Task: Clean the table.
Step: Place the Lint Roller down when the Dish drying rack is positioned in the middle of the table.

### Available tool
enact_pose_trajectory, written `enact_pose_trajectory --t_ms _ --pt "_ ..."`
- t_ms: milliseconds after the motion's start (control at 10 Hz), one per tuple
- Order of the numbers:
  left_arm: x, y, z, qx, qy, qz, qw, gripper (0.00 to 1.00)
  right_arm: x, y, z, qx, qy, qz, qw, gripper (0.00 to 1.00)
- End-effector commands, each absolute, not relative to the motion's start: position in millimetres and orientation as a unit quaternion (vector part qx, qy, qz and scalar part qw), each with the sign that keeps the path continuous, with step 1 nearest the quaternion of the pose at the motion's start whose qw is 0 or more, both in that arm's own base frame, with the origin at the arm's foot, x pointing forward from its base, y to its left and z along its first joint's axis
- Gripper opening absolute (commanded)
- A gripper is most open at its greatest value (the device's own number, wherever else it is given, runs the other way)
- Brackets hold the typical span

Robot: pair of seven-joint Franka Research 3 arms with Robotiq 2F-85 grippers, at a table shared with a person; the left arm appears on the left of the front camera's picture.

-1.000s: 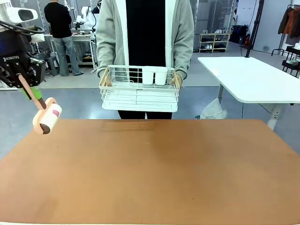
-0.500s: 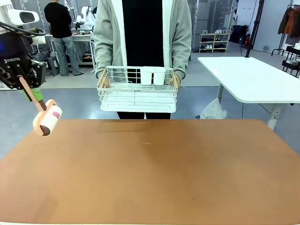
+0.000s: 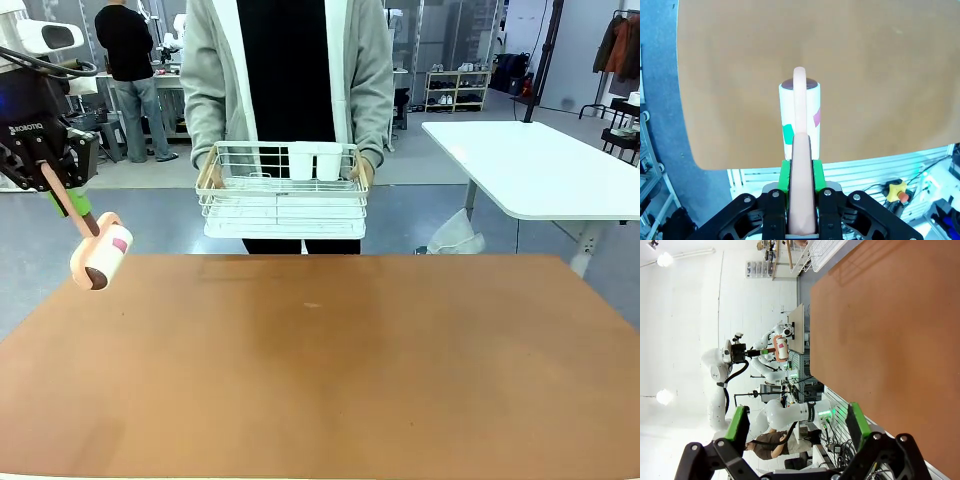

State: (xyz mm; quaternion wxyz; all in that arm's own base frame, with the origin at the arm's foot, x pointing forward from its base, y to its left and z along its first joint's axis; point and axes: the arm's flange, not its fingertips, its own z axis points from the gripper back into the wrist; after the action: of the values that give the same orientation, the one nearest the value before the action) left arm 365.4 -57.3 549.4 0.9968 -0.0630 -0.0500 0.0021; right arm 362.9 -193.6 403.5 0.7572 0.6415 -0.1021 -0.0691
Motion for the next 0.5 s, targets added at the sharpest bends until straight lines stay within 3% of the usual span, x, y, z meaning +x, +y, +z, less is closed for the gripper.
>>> enact_pose_trajectory --t_ms 0,400 --pt "362.9 -57.3 550.7 -0.063 -0.047 0.002 0.997 0.21 361.2 -192.4 406.7 0.642 -0.105 -0.064 0.756 1.00" --pt "362.9 -57.3 550.7 -0.063 -0.047 0.002 0.997 0.21 361.2 -192.4 406.7 0.642 -0.105 -0.064 0.756 1.00"
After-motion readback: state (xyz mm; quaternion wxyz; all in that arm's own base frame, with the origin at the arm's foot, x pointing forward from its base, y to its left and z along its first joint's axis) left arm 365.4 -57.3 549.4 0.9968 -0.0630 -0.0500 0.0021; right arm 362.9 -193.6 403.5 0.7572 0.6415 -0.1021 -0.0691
